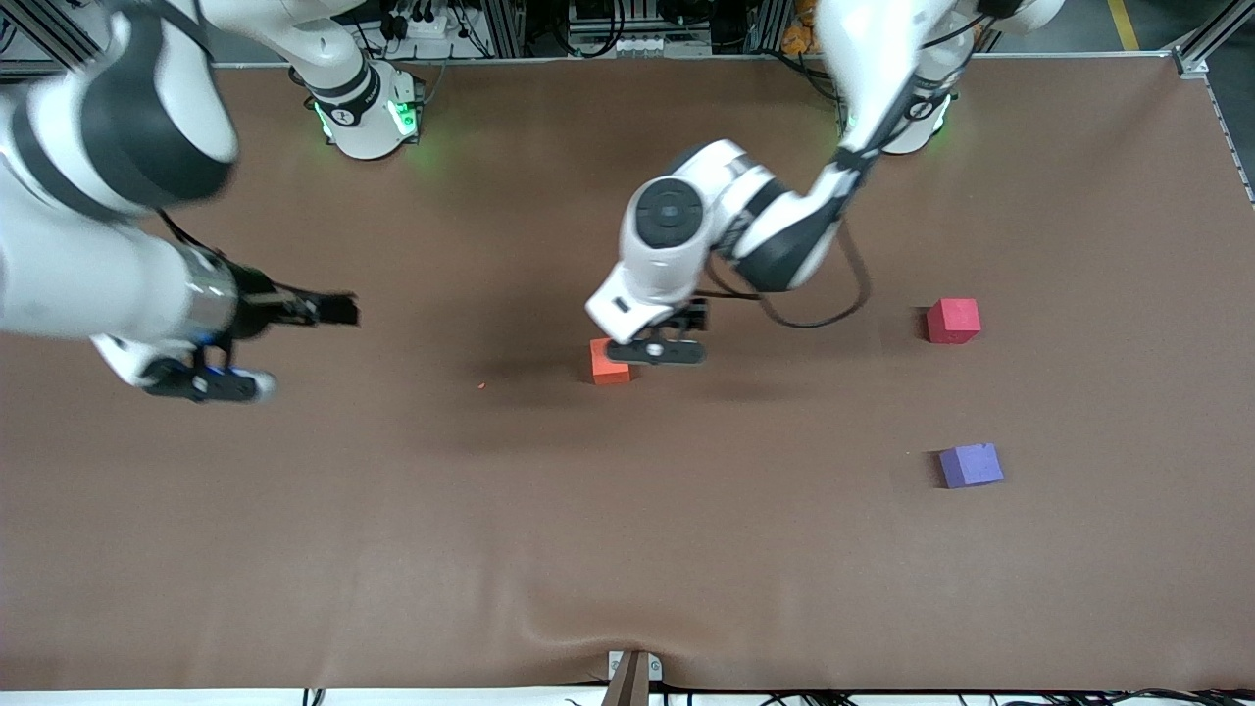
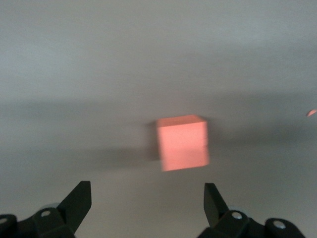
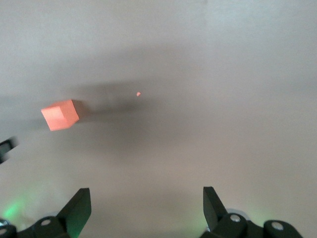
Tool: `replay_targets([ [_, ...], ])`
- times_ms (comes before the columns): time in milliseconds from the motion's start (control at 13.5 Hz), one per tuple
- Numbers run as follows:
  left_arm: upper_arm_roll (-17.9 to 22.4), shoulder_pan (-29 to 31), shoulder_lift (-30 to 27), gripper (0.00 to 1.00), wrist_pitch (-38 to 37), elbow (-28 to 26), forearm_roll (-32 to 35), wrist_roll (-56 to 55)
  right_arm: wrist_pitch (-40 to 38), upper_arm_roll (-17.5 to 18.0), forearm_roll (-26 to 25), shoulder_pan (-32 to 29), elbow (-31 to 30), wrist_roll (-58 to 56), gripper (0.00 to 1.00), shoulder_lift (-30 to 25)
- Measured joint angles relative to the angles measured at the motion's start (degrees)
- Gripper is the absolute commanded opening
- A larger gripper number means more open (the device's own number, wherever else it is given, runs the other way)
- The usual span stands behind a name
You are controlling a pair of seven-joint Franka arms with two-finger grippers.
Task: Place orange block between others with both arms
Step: 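Grasp the orange cube with the left gripper while the right gripper withdraws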
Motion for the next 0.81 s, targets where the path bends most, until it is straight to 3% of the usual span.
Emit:
replay_targets([
  [296, 0.64, -1.72, 6.36, 1.00, 7.63, 0.30, 0.02, -4.07, -4.67, -0.14, -7.30, -3.34, 2.45, -11.67, 1.00, -4.51],
  [667, 2.26, -3.00, 10.38, 0.98, 13.45, 0.43, 0.03, -4.07, -4.10, -0.31, -8.94, -10.39, 3.05, -18.69, 1.00, -4.52],
  [741, 3.21, -4.20, 10.99, 0.42, 14.20, 0.45, 0.03, -4.07, -3.98, -0.31, -8.94, -11.29, 3.05, -19.60, 1.00, -4.48],
  [815, 4.26, -5.55, 11.46, 0.01, 14.56, 0.45, 0.03, -4.07, -3.88, -0.31, -8.94, -11.78, 3.05, -20.22, 1.00, -4.47],
])
